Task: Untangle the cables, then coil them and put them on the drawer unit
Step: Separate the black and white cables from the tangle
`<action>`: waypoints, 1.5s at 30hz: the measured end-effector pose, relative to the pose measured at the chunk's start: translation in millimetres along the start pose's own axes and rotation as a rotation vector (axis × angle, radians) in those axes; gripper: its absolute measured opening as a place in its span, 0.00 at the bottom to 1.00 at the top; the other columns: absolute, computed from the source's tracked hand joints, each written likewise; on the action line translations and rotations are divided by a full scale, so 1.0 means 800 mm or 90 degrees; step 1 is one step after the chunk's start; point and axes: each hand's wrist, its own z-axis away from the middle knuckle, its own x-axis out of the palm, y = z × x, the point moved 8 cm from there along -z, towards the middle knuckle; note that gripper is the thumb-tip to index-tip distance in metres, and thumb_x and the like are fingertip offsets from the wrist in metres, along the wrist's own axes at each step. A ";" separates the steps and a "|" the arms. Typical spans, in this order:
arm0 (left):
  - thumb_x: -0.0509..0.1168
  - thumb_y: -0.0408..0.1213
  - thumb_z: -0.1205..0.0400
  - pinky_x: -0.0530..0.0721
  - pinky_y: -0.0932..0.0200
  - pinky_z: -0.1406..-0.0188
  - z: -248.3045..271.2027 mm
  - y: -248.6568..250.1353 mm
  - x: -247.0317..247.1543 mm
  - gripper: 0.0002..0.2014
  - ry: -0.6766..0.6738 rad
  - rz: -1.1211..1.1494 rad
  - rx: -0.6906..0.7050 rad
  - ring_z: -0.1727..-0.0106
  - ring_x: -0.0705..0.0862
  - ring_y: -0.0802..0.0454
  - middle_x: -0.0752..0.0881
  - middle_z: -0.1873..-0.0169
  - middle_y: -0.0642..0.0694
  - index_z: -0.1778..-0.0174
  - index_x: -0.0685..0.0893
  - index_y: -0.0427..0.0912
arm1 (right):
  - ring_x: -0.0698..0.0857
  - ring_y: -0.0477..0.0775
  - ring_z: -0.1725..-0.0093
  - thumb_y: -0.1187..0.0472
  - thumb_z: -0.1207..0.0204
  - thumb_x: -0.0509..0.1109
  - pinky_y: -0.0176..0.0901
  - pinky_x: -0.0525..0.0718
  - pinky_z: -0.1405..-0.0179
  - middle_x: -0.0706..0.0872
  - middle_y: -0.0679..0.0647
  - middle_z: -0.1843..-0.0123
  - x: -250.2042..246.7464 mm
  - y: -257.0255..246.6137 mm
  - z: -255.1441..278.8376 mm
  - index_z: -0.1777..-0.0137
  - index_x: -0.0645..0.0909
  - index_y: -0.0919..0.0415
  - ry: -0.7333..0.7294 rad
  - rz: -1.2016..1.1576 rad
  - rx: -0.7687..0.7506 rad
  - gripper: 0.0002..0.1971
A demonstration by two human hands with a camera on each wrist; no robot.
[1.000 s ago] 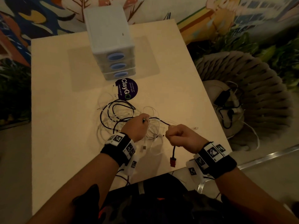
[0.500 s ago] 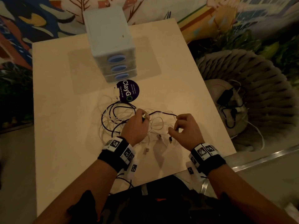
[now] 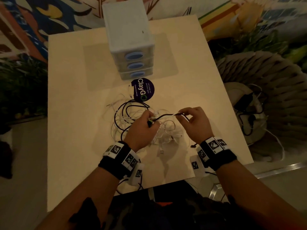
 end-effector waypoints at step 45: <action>0.54 0.38 0.06 0.62 0.58 0.75 0.043 0.031 -0.055 0.15 0.018 0.236 0.093 0.74 0.63 0.51 0.66 0.73 0.41 0.50 0.81 0.34 | 0.87 0.44 0.72 0.52 0.13 0.63 0.40 0.83 0.67 0.90 0.46 0.61 0.006 -0.039 -0.005 0.48 0.77 0.47 -0.168 0.015 -0.040 0.03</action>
